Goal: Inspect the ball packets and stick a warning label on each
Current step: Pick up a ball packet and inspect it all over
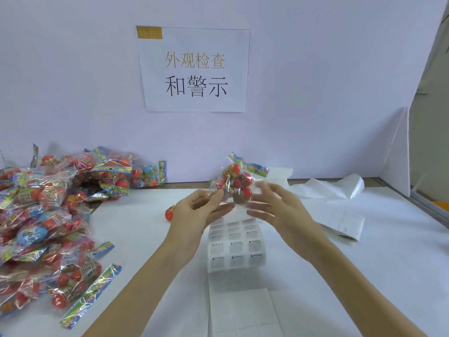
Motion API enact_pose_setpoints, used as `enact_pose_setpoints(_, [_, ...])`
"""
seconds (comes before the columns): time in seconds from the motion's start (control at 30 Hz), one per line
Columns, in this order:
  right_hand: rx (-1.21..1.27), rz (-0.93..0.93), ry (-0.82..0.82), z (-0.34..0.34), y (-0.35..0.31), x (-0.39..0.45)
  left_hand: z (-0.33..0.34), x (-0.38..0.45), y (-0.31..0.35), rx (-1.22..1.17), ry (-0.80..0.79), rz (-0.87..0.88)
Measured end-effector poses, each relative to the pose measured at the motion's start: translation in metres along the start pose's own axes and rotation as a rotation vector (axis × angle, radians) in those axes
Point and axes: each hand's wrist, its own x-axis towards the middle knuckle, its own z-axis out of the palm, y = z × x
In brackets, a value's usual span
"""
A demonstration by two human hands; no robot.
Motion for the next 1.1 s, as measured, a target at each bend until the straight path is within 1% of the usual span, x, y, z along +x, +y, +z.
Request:
enact_pose_setpoints(0.07, [-0.154,0.012,-0.031,0.004,0.005,-0.002,0.001,-0.002,0.001,-0.085,-0.016,-0.043])
enact_pose_setpoints(0.1, [-0.201,0.001,-0.024,0.004,0.007,-0.002,0.001,-0.002,0.002,-0.083,-0.030,-0.052])
enact_pose_setpoints(0.2, [-0.167,-0.002,0.007,0.000,0.006,-0.001,0.001,-0.001,0.006,0.003,-0.065,-0.066])
enact_pose_setpoints(0.27, [-0.158,0.016,-0.004,-0.004,0.001,-0.001,-0.002,0.000,0.008,0.065,-0.068,-0.064])
enact_pose_setpoints(0.43, [-0.253,0.017,-0.058,-0.013,-0.009,-0.001,-0.008,0.002,0.009,0.173,-0.045,-0.026])
enact_pose_setpoints(0.63, [-0.326,-0.043,-0.035,-0.018,-0.010,-0.002,-0.004,0.001,0.007,0.290,-0.069,-0.034])
enact_pose_setpoints(0.7, [-0.376,-0.052,-0.044,-0.020,-0.009,-0.002,-0.003,0.001,0.007,0.264,-0.084,-0.044])
enact_pose_setpoints(0.8, [-0.431,-0.010,-0.114,-0.020,-0.009,-0.001,-0.002,0.000,0.008,0.135,-0.120,-0.049])
enact_pose_setpoints(0.9, [-0.439,0.038,-0.161,-0.015,-0.008,-0.003,-0.003,0.001,0.006,0.131,-0.117,-0.040])
enact_pose_setpoints(0.97, [-0.464,0.009,-0.123,-0.008,-0.006,-0.004,-0.004,0.002,0.005,0.156,-0.159,-0.036])
enact_pose_setpoints(1.03, [-0.502,-0.072,-0.086,-0.004,-0.002,-0.004,-0.003,0.000,0.006,0.190,-0.246,-0.030])
enact_pose_setpoints(1.1, [-0.529,-0.102,-0.086,-0.005,-0.002,-0.004,-0.001,-0.002,0.008,0.258,-0.264,-0.001])
